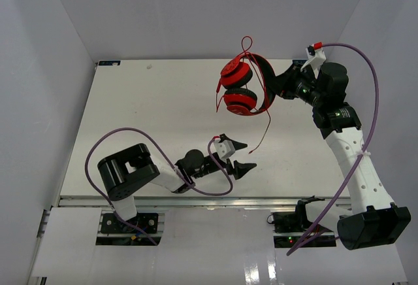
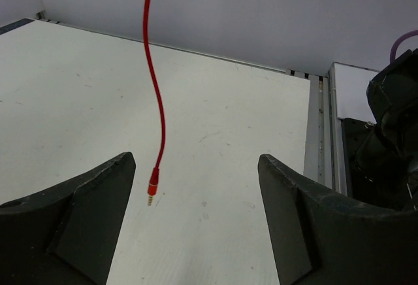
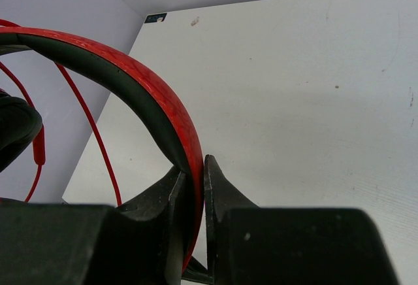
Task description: Wrap the headphones
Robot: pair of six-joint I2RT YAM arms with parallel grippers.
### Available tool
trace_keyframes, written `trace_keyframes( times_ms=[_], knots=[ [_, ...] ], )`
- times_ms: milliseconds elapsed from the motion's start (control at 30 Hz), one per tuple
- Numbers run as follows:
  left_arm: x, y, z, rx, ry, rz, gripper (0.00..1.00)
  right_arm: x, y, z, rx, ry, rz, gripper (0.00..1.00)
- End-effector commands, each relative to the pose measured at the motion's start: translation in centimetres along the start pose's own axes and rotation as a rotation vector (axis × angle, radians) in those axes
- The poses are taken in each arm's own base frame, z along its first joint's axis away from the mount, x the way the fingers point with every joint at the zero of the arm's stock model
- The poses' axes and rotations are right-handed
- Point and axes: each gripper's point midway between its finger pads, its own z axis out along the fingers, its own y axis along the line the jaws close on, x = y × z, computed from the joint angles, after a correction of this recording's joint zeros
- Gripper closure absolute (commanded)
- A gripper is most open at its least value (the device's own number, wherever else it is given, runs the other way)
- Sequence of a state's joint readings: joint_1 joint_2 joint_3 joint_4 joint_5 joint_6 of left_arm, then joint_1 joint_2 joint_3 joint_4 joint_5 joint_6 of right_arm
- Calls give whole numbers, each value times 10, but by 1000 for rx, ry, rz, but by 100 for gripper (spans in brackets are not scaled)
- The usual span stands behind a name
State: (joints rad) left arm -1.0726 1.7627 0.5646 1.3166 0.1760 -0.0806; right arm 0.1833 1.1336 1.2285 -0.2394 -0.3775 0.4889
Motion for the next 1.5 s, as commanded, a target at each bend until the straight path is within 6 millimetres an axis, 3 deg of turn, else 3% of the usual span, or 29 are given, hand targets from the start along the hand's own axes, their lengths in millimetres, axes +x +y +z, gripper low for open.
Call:
trace_keyframes(
  times_ms=[0, 167, 333, 367, 433, 500, 533, 667, 800, 900, 1000, 1100, 1233, 1400, 1467],
  knots=[
    [-39, 4, 4, -14, -98, 64, 13, -17, 19, -11, -60, -61, -19, 92],
    [-38, 22, 21, -90, -98, 104, 12, -16, 20, -13, -66, -60, -20, 92],
    [-28, 39, 66, -122, -69, 166, 11, -14, 23, -12, -81, -50, -7, 92],
    [-23, 45, 67, -149, -50, 165, 11, -14, 24, -13, -83, -49, -7, 92],
    [-17, 72, 83, -269, -41, 185, 19, -16, 27, -17, -88, -56, -13, 92],
    [-18, 98, 81, -392, -49, 185, 50, -17, 29, -20, -87, -62, -25, 92],
    [-22, 103, 79, -415, -70, 182, 60, -18, 30, -22, -88, -66, -32, 92],
    [-25, 104, 72, -413, -85, 161, 100, -15, 29, -25, -84, -65, -43, 92],
    [-32, 85, 61, -323, -104, 128, 100, -15, 26, -22, -77, -61, -43, 92],
    [-33, 67, 43, -247, -116, 109, 100, -19, 30, -22, -97, -62, -71, 92],
    [-32, 51, 13, -145, -128, 57, 97, -3, 68, -34, -363, 30, -212, 92],
    [-36, 47, -12, -61, -115, 11, 94, 15, 82, -47, -507, 79, -348, 92],
    [-36, 55, -41, 4, -43, -39, 94, 39, 54, -51, -498, 116, -720, 92],
    [-24, 66, -66, 83, 97, -118, 94, 98, 17, -56, -542, 329, -863, 92],
    [-15, 74, -72, 77, 176, -187, 94, 109, -4, -50, -473, 370, -886, 92]
  ],
)
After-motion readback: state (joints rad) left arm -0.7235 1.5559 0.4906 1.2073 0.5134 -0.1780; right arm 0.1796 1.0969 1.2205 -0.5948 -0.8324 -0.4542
